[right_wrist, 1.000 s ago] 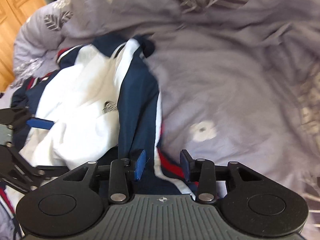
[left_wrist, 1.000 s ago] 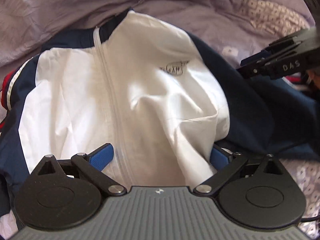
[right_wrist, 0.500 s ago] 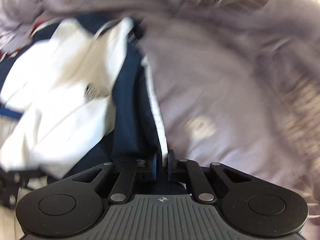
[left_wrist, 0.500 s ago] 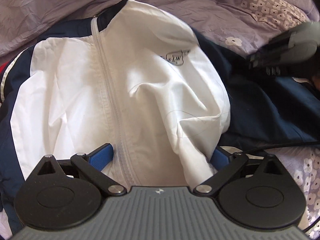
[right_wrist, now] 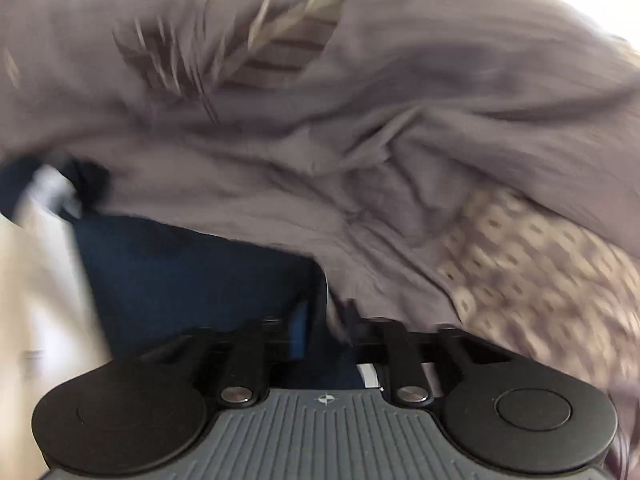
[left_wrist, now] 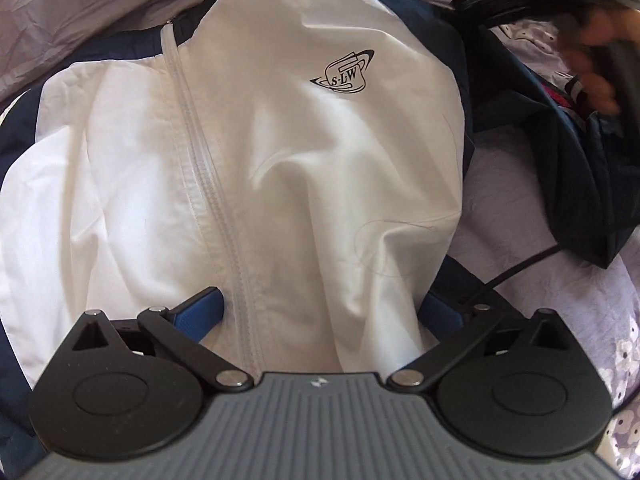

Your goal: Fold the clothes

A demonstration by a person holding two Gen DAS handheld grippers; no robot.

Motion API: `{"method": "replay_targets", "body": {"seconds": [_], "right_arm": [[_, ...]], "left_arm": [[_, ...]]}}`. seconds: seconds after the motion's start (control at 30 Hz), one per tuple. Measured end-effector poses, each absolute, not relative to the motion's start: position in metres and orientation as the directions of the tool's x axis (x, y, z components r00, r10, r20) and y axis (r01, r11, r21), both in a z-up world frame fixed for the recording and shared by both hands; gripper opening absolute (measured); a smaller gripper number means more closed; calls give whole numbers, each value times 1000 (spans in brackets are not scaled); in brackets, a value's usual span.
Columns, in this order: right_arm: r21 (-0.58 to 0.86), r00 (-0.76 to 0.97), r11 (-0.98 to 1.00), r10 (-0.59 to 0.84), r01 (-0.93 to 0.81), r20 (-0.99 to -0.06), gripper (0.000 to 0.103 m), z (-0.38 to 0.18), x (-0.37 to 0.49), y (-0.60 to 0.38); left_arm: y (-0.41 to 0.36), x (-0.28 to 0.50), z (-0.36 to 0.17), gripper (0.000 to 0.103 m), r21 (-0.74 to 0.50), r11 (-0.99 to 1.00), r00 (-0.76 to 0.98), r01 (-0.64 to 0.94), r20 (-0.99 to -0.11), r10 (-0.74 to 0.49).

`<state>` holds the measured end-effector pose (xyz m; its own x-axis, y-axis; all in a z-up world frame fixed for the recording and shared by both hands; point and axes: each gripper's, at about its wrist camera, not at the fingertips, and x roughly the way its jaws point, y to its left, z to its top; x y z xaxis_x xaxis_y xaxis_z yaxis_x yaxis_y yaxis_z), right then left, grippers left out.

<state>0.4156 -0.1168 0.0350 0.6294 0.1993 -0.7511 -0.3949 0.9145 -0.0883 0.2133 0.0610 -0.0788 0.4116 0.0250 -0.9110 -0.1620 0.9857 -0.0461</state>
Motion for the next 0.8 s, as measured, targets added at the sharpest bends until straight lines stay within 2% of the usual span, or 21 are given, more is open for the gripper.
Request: {"method": "replay_targets", "body": {"seconds": [0.03,0.17,0.27,0.33,0.37,0.43,0.5,0.67,0.73,0.77,0.8], "right_arm": [[-66,651,925,212,-375,-729,77,47,400,-131],[-87,686,962,120,-260,-717,78,73,341,-178],[-190,657,957,2,-221,-754,78,57,313,-183],[-276,672,951,-112,-141,-732,78,35,306,-182],[-307,675,946,-160,-103,-720,74,25,304,-183],[-320,677,946,-197,-60,-709,26,20,296,-195],[-317,710,948,-218,-7,-669,12,33,295,-210],[-256,838,950,-283,178,-468,10,80,311,-264],[-159,889,971,-230,180,-397,10,91,318,-295],[-93,904,982,-187,163,-385,11,92,322,-313],[-43,877,986,-161,158,-453,15,85,331,-330]], "left_arm": [[63,212,-80,103,-51,986,414,-160,-910,21],[69,207,-83,103,-53,986,417,-156,-909,17],[69,205,-83,103,-38,986,418,-163,-908,34],[67,202,-81,103,-29,985,418,-170,-907,46],[65,200,-79,103,-25,985,417,-174,-908,51],[65,198,-77,103,-22,983,413,-182,-909,56],[65,198,-76,103,-23,981,407,-193,-912,59],[66,197,-74,103,-16,978,397,-206,-915,69],[67,195,-73,103,-16,978,396,-208,-915,70],[67,193,-72,103,-16,978,395,-209,-916,70],[68,192,-72,103,-17,977,394,-211,-917,69]]}}
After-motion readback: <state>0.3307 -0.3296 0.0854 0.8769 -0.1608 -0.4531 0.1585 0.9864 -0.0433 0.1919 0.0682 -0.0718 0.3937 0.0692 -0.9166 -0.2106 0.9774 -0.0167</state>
